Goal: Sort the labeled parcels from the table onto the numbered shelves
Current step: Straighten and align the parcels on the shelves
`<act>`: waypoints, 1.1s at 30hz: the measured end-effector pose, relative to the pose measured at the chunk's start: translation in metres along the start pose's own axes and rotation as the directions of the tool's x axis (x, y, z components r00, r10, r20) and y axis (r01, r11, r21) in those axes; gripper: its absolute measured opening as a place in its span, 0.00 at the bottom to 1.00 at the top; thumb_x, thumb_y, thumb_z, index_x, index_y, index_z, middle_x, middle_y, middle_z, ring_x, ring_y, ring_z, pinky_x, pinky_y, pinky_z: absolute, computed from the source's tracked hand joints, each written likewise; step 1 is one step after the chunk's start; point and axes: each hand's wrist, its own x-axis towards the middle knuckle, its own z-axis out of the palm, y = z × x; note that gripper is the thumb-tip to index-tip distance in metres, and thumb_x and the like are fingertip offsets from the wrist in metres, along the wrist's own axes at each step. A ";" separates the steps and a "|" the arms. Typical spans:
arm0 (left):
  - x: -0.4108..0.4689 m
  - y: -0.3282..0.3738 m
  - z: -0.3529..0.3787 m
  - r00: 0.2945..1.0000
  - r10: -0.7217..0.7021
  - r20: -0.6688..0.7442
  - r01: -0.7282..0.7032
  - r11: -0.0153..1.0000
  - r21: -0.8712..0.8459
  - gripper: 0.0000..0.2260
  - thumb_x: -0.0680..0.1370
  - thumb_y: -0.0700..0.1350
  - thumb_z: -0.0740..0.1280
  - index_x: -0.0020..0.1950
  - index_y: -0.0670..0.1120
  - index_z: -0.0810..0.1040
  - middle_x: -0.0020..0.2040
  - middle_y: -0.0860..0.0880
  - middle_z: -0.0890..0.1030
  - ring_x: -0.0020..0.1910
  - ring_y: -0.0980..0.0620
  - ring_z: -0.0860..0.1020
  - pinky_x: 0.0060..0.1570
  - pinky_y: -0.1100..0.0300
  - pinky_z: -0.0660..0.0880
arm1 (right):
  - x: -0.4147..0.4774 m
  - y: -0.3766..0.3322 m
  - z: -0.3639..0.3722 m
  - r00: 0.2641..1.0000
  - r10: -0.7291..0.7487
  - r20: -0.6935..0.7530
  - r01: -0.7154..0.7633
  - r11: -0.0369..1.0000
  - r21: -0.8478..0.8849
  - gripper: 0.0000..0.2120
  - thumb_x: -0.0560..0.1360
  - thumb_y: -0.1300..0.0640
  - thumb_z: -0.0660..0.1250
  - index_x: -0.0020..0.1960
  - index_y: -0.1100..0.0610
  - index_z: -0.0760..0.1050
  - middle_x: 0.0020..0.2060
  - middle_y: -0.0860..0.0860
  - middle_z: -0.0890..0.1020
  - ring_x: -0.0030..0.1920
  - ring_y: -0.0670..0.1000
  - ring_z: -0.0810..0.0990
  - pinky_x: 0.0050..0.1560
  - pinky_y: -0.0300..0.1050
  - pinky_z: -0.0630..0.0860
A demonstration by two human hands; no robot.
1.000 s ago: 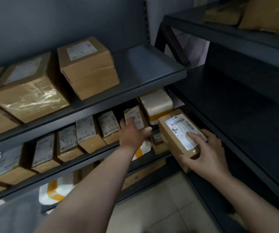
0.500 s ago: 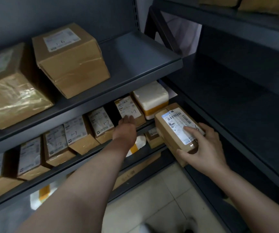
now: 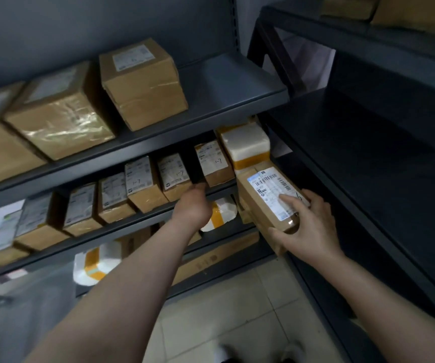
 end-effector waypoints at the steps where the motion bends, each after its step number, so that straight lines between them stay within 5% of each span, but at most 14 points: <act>1: -0.010 -0.001 -0.002 1.000 -0.001 -0.021 0.001 1.000 -0.012 0.26 0.80 0.40 0.63 0.77 0.47 0.62 0.75 0.45 0.65 0.70 0.45 0.70 0.61 0.57 0.70 | -0.005 0.000 -0.001 1.000 -0.009 -0.004 0.009 1.000 0.001 0.36 0.62 0.41 0.75 0.68 0.40 0.69 0.72 0.51 0.59 0.69 0.54 0.59 0.70 0.54 0.63; 12: -0.111 -0.016 -0.059 0.956 0.170 -0.240 -0.160 0.985 0.061 0.17 0.80 0.46 0.63 0.69 0.52 0.71 0.60 0.49 0.79 0.48 0.52 0.80 0.43 0.58 0.79 | -0.061 -0.049 -0.030 0.988 -0.101 -0.113 0.097 0.995 -0.039 0.37 0.64 0.37 0.72 0.71 0.43 0.66 0.72 0.52 0.59 0.70 0.54 0.58 0.70 0.54 0.61; 20: -0.132 -0.002 -0.106 0.911 0.185 -0.368 -0.182 0.982 0.044 0.18 0.80 0.45 0.62 0.70 0.53 0.71 0.62 0.50 0.79 0.57 0.52 0.78 0.47 0.58 0.76 | -0.035 -0.121 -0.078 0.949 -0.188 -0.253 0.190 0.982 -0.016 0.36 0.65 0.37 0.72 0.71 0.43 0.66 0.72 0.52 0.59 0.70 0.55 0.58 0.70 0.54 0.60; 26: -0.107 0.028 -0.149 0.882 0.200 -0.427 -0.183 0.980 0.082 0.18 0.80 0.46 0.63 0.70 0.51 0.71 0.67 0.50 0.76 0.65 0.51 0.74 0.60 0.54 0.74 | 0.035 -0.160 -0.112 0.910 -0.234 -0.343 0.245 0.969 -0.013 0.37 0.65 0.36 0.70 0.71 0.43 0.65 0.72 0.53 0.60 0.69 0.57 0.59 0.69 0.54 0.60; 30: -0.076 0.062 -0.174 0.872 0.153 -0.465 -0.120 0.988 0.100 0.17 0.80 0.45 0.63 0.70 0.49 0.71 0.65 0.47 0.76 0.63 0.48 0.74 0.59 0.54 0.74 | 0.095 -0.177 -0.122 0.941 -0.256 -0.222 0.265 0.964 0.008 0.42 0.66 0.32 0.70 0.75 0.45 0.61 0.74 0.55 0.56 0.72 0.59 0.57 0.70 0.57 0.61; 33: -0.047 0.086 -0.190 0.873 0.144 -0.466 -0.128 0.990 0.065 0.21 0.80 0.44 0.62 0.74 0.51 0.66 0.65 0.46 0.76 0.62 0.48 0.75 0.57 0.53 0.74 | 0.132 -0.177 -0.126 0.924 -0.368 -0.102 0.373 0.927 0.035 0.41 0.69 0.41 0.73 0.76 0.46 0.58 0.75 0.53 0.54 0.73 0.58 0.58 0.70 0.57 0.63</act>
